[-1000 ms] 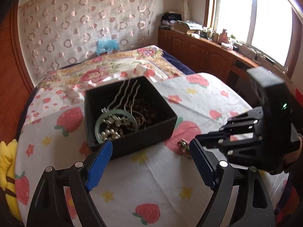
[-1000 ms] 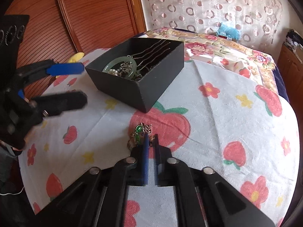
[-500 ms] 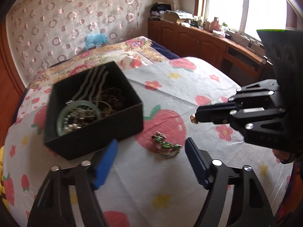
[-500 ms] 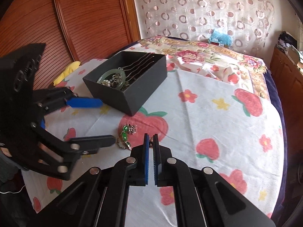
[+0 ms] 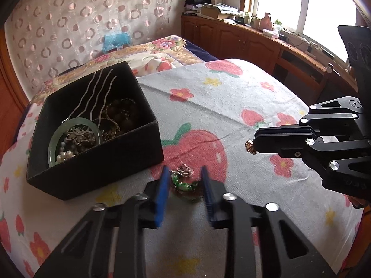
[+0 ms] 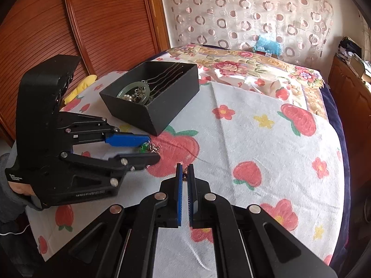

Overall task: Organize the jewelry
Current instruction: 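Reach the left gripper to the green pendant and close on it, then carry the green pendant over the box and open the left gripper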

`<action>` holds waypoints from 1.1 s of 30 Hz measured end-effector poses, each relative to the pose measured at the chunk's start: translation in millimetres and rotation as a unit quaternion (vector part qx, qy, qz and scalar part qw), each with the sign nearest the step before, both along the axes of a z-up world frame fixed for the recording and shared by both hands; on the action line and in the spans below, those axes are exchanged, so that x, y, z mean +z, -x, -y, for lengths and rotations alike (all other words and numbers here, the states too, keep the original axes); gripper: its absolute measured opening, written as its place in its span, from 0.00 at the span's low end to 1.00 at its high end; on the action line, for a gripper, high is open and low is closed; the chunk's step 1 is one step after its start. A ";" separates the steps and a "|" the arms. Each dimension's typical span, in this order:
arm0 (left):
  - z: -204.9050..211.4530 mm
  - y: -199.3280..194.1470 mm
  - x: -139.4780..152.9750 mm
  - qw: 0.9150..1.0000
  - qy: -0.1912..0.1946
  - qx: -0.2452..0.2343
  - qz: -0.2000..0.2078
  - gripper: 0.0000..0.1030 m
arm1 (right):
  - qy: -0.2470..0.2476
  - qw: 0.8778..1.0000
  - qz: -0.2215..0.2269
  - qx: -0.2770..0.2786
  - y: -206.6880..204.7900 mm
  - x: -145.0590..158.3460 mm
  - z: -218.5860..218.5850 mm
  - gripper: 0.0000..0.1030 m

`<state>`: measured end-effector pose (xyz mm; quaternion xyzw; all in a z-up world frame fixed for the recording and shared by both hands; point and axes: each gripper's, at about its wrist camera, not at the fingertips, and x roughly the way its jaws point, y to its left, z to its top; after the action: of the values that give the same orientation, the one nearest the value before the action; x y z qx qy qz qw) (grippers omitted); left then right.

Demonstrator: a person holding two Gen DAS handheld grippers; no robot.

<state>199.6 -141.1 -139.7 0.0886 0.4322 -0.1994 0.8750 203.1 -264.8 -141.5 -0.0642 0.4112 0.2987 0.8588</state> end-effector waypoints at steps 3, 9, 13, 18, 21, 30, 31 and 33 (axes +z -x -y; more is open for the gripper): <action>-4.7 1.1 1.9 1.000 0.004 0.001 -0.002 0.20 | 0.002 1.000 0.001 0.002 1.1 0.5 -1.2 0.05; -17.3 10.8 21.8 1.000 0.018 0.003 0.019 0.20 | -0.005 1.000 0.010 0.009 2.2 10.8 -9.5 0.05; -31.8 17.1 47.9 0.999 0.034 0.009 0.040 0.20 | -0.012 1.000 0.021 0.015 -1.0 24.0 -19.1 0.05; -52.7 18.6 79.4 0.996 0.049 0.023 0.071 0.20 | -0.020 0.999 0.032 0.019 -9.3 36.8 -34.8 0.05; -66.1 10.1 91.0 0.995 0.051 0.037 0.083 0.20 | -0.025 0.999 0.036 0.019 -15.5 40.7 -45.4 0.05; -100.8 -37.2 89.7 0.992 0.052 0.095 0.069 0.22 | -0.043 0.998 0.043 0.017 -31.1 50.2 -73.5 0.05; -104.6 -39.3 89.5 0.991 0.057 0.100 0.067 0.26 | -0.045 0.998 0.041 0.016 -33.3 50.4 -75.3 0.05; -109.8 -37.7 91.1 0.990 0.057 0.109 0.075 0.48 | -0.045 0.998 0.040 0.015 -36.9 50.4 -78.3 0.05</action>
<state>237.3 -31.3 -48.7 0.0054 0.3606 -0.1202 0.9249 240.0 -186.5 -91.0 -0.0434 0.3612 0.3272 0.8721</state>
